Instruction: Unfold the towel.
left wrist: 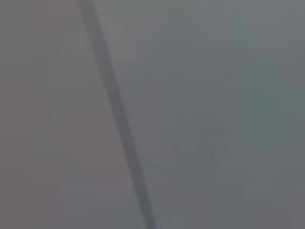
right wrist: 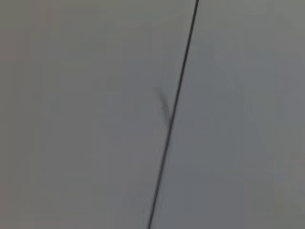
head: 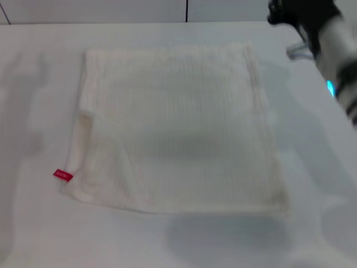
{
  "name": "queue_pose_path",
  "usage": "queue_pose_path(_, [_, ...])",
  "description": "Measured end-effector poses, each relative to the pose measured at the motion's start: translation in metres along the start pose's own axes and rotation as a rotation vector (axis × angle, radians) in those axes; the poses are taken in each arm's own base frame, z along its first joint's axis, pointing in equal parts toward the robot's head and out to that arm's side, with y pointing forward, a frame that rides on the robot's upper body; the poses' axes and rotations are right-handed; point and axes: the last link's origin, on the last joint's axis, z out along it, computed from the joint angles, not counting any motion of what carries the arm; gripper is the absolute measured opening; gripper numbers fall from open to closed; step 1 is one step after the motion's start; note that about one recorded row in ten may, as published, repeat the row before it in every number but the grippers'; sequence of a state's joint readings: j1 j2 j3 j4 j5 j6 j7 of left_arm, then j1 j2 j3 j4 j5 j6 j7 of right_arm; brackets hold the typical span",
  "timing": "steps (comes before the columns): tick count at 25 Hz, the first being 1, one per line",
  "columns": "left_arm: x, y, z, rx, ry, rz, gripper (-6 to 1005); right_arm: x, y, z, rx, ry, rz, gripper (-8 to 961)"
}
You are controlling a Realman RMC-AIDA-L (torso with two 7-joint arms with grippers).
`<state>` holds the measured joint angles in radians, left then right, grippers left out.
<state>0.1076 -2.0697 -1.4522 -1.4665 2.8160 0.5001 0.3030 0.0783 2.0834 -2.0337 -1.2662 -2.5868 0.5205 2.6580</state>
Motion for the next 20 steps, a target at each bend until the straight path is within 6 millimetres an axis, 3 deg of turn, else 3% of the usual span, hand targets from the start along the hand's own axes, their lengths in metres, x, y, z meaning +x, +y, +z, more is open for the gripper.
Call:
queue_pose_path(1, [-0.01, -0.006, -0.008, 0.034, 0.02, -0.021, 538, 0.007, 0.001, -0.011, 0.025, -0.047, 0.0, 5])
queue_pose_path(2, [-0.031, -0.014, -0.025, 0.084, 0.04, -0.037, 541, 0.025, 0.001, -0.034, 0.061, -0.107, -0.001, 5])
queue_pose_path(3, [-0.031, -0.014, -0.025, 0.084, 0.04, -0.037, 543, 0.025, 0.001, -0.034, 0.061, -0.107, -0.001, 5])
queue_pose_path(4, [-0.044, -0.016, -0.034, 0.101, 0.042, -0.035, 546, 0.047, -0.007, -0.061, 0.099, -0.144, 0.009, 5])
queue_pose_path(5, [-0.065, -0.018, -0.048, 0.117, 0.032, -0.026, 548, 0.057, -0.014, -0.075, 0.122, -0.154, 0.025, 5])
queue_pose_path(6, [-0.065, -0.018, -0.048, 0.117, 0.032, -0.026, 551, 0.057, -0.014, -0.075, 0.122, -0.154, 0.025, 5])
queue_pose_path(7, [-0.073, -0.018, -0.054, 0.125, 0.034, -0.026, 553, 0.073, -0.03, -0.098, 0.177, -0.152, 0.057, 6])
queue_pose_path(8, [-0.087, -0.02, -0.062, 0.138, 0.012, -0.034, 556, 0.073, -0.03, -0.098, 0.177, -0.152, 0.057, 6])
queue_pose_path(12, [-0.126, -0.029, -0.082, 0.189, -0.073, -0.109, 566, 0.091, -0.063, -0.139, 0.361, -0.118, 0.05, 6])
queue_pose_path(13, [-0.136, -0.031, -0.088, 0.195, -0.106, -0.134, 568, 0.091, -0.063, -0.139, 0.361, -0.118, 0.05, 6])
queue_pose_path(17, [-0.153, -0.035, -0.098, 0.204, -0.171, -0.166, 767, 0.096, -0.069, -0.147, 0.399, -0.098, 0.039, 7])
queue_pose_path(20, [-0.154, -0.036, -0.1, 0.203, -0.171, -0.159, 781, 0.096, -0.068, -0.145, 0.395, -0.096, 0.04, 116])
